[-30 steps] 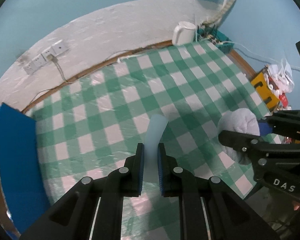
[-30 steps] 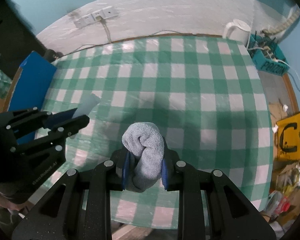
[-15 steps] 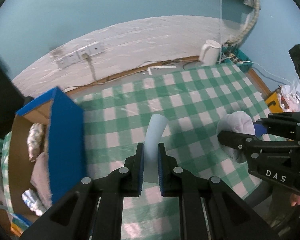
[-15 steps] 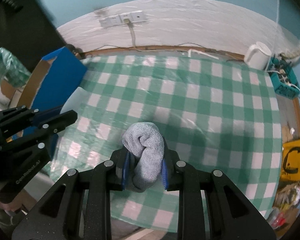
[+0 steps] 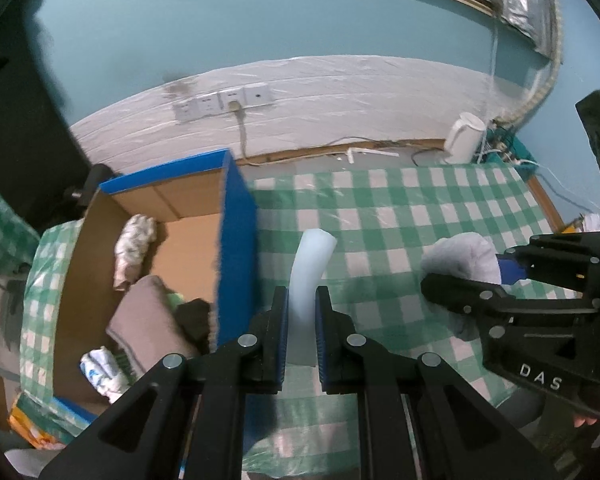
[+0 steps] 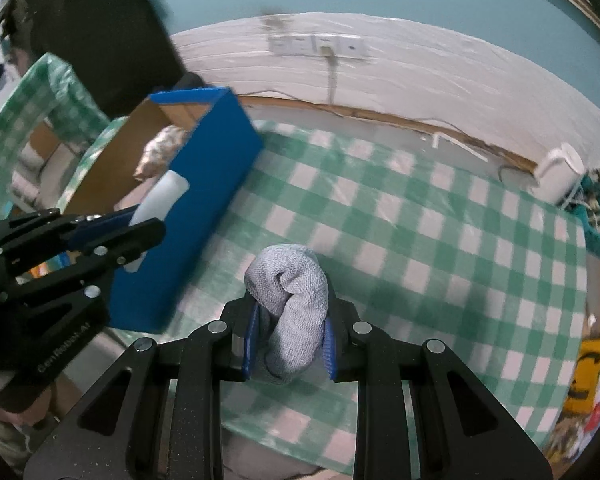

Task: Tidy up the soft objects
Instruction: 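Lift the foam tube and grey sock and carry both toward the box, then lower the foam tube and grey sock into the box and open both grippers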

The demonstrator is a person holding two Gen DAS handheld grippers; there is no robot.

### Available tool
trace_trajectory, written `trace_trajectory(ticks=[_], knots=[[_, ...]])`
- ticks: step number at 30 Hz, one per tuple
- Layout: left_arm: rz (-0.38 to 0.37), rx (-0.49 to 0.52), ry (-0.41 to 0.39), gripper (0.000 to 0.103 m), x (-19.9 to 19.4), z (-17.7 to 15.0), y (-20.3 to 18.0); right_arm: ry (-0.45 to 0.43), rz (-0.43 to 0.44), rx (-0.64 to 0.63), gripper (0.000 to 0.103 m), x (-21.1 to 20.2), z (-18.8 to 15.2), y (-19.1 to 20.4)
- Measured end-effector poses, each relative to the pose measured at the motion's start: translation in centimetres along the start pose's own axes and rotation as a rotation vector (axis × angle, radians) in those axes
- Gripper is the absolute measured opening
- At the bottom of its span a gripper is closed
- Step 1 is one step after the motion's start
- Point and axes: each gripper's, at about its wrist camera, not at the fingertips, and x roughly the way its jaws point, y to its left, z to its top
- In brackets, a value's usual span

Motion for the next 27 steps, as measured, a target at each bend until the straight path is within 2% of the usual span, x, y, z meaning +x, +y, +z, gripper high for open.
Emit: trace_trajectory(ticks=[17,27], knots=[[0.083,-0.157,0.002,0.012,-0.7,-2.5,9.6,0.032,0.074,-0.122,0.024,3.7,3.9,8.7],[0.093,-0.237,0.027,0.012,0.1,-3.8,13.7,0.04,0.105,-0.16,0.024,5.3,5.8,12.4]])
